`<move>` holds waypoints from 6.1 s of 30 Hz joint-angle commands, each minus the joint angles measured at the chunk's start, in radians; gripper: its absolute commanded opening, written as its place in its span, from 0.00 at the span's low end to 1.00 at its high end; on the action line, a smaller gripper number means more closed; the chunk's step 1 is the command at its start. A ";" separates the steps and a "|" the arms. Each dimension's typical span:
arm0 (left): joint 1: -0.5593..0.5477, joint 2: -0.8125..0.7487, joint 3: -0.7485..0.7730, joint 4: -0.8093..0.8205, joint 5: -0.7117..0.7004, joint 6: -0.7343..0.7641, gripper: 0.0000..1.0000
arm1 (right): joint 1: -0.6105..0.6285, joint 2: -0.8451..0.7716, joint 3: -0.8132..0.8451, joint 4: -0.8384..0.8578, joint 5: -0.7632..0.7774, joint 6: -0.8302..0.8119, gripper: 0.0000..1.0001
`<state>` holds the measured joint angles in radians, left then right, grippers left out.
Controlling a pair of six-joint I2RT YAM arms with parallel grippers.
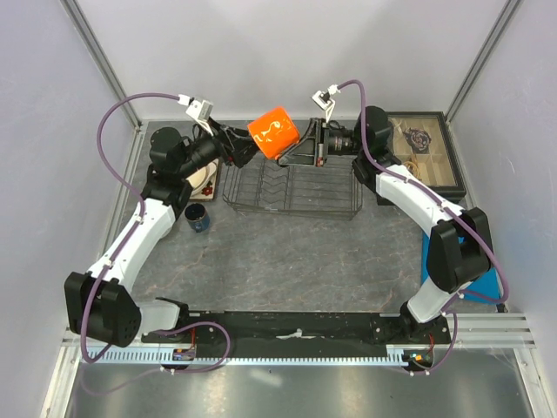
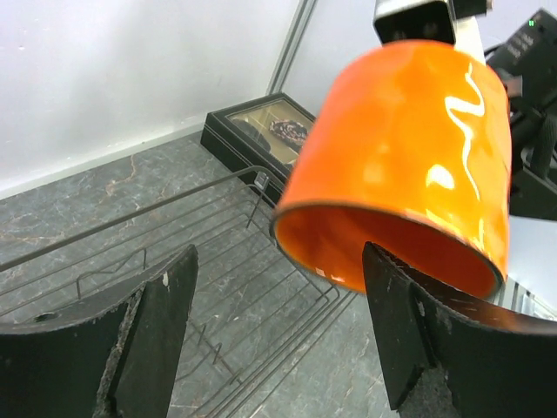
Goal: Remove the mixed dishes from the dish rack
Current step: Place the cup at the center of the board.
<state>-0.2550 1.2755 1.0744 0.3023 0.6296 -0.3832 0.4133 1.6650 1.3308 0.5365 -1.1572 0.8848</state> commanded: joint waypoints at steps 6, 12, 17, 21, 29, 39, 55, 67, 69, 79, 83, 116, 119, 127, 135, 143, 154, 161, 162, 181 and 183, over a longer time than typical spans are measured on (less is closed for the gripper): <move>-0.009 0.033 0.073 0.083 0.016 -0.095 0.76 | 0.042 -0.085 -0.008 0.151 -0.009 0.014 0.00; -0.010 0.054 0.065 0.139 0.085 -0.143 0.63 | 0.059 -0.096 -0.028 0.212 -0.009 0.065 0.00; -0.012 0.067 0.058 0.227 0.157 -0.209 0.61 | 0.079 -0.091 -0.042 0.247 -0.010 0.088 0.00; -0.026 0.053 0.045 0.262 0.193 -0.252 0.49 | 0.085 -0.074 -0.045 0.292 -0.015 0.117 0.00; -0.027 0.035 0.015 0.314 0.211 -0.290 0.24 | 0.088 -0.051 -0.051 0.335 -0.024 0.154 0.00; -0.026 0.010 -0.004 0.301 0.208 -0.270 0.02 | 0.090 -0.042 -0.064 0.319 -0.042 0.141 0.30; 0.105 -0.044 0.071 0.140 0.203 -0.220 0.02 | 0.088 -0.109 -0.055 -0.098 -0.021 -0.203 0.78; 0.351 -0.061 0.289 -0.535 0.272 0.143 0.02 | 0.087 -0.215 -0.042 -0.372 0.069 -0.467 0.84; 0.414 -0.044 0.373 -0.800 0.251 0.341 0.01 | 0.087 -0.228 -0.033 -0.418 0.093 -0.492 0.85; 0.591 -0.080 0.411 -1.419 0.061 0.972 0.01 | 0.087 -0.231 0.004 -0.527 0.166 -0.592 0.87; 0.620 -0.140 0.320 -1.483 -0.043 1.119 0.02 | 0.085 -0.241 0.007 -0.582 0.195 -0.633 0.87; 0.800 -0.045 -0.103 -1.338 -0.510 1.466 0.02 | 0.087 -0.249 0.013 -0.632 0.238 -0.679 0.92; 0.807 -0.015 -0.110 -1.310 -0.539 1.477 0.01 | 0.085 -0.244 0.015 -0.633 0.240 -0.679 0.92; 0.833 0.094 -0.087 -1.269 -0.582 1.486 0.01 | 0.087 -0.252 0.011 -0.638 0.241 -0.687 0.93; 0.836 0.162 -0.079 -1.256 -0.584 1.495 0.02 | 0.087 -0.249 0.011 -0.638 0.244 -0.692 0.93; 0.838 0.211 -0.050 -1.261 -0.588 1.489 0.02 | 0.087 -0.257 0.005 -0.642 0.248 -0.699 0.94; 0.838 0.219 -0.036 -1.264 -0.577 1.477 0.17 | 0.087 -0.263 0.001 -0.645 0.255 -0.708 0.95; 0.836 0.209 -0.041 -1.264 -0.577 1.477 0.25 | 0.087 -0.267 -0.002 -0.647 0.257 -0.710 0.96; 0.838 0.205 -0.044 -1.264 -0.576 1.477 0.26 | 0.087 -0.267 -0.004 -0.647 0.257 -0.710 0.96; 0.836 0.044 -0.027 -1.316 -0.501 1.489 0.70 | 0.084 -0.272 -0.004 -0.668 0.284 -0.734 0.98; 0.838 0.016 0.007 -1.336 -0.476 1.480 0.73 | 0.085 -0.271 0.005 -0.699 0.304 -0.766 0.98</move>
<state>0.5766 1.3602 1.0058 -0.9882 0.0784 1.0729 0.4976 1.4273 1.2987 -0.1417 -0.8833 0.1799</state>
